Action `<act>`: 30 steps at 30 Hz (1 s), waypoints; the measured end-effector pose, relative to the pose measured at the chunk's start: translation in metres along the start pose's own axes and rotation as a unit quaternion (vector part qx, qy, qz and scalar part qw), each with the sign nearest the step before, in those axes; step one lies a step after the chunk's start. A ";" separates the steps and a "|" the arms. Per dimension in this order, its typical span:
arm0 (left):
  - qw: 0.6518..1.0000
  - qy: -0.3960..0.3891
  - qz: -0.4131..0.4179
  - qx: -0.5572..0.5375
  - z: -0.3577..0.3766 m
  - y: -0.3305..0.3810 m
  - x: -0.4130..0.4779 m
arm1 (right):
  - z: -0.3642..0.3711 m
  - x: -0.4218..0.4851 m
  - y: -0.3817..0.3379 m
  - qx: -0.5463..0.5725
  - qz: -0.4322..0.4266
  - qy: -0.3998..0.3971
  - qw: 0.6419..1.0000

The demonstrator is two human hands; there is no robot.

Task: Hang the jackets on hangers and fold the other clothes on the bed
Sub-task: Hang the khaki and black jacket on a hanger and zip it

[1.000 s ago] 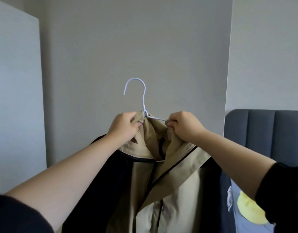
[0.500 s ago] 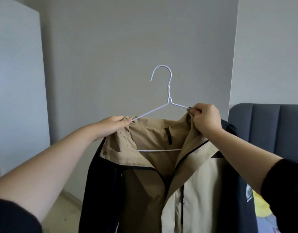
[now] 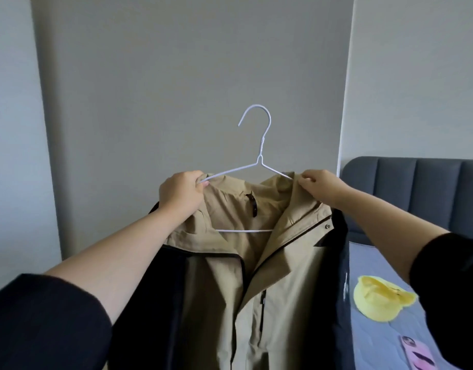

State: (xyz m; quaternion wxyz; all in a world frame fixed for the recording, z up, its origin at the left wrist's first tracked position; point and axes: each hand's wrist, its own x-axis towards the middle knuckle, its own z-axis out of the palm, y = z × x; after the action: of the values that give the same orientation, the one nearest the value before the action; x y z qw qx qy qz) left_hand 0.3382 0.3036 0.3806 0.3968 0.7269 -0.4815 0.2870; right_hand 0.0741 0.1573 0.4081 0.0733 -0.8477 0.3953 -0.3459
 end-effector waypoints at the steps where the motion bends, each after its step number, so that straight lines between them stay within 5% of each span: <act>1: 1.000 0.001 0.000 -0.003 0.001 0.003 -0.001 | 0.000 -0.003 0.002 0.006 -0.008 0.011 1.000; 8: 0.998 0.033 0.032 -0.050 -0.020 0.048 0.009 | -0.041 -0.019 -0.008 -0.026 0.026 0.205 0.978; 17: 0.982 0.137 0.093 -0.088 -0.106 0.147 0.029 | -0.175 -0.075 -0.038 -0.120 -0.011 0.403 0.907; 24: 0.972 0.142 0.134 -0.131 -0.130 0.223 0.024 | -0.246 -0.119 -0.019 -0.172 -0.003 0.492 0.854; 30: 0.974 0.077 0.126 -0.170 -0.063 0.254 -0.021 | -0.224 -0.150 0.050 -0.203 0.037 0.464 0.862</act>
State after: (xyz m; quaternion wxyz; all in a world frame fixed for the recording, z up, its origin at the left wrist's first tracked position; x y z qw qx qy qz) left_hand 0.0922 0.3115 0.4727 0.5112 0.5581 -0.5790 0.3031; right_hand -0.1692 0.2649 0.4769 -0.2789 -0.5703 0.4763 -0.6084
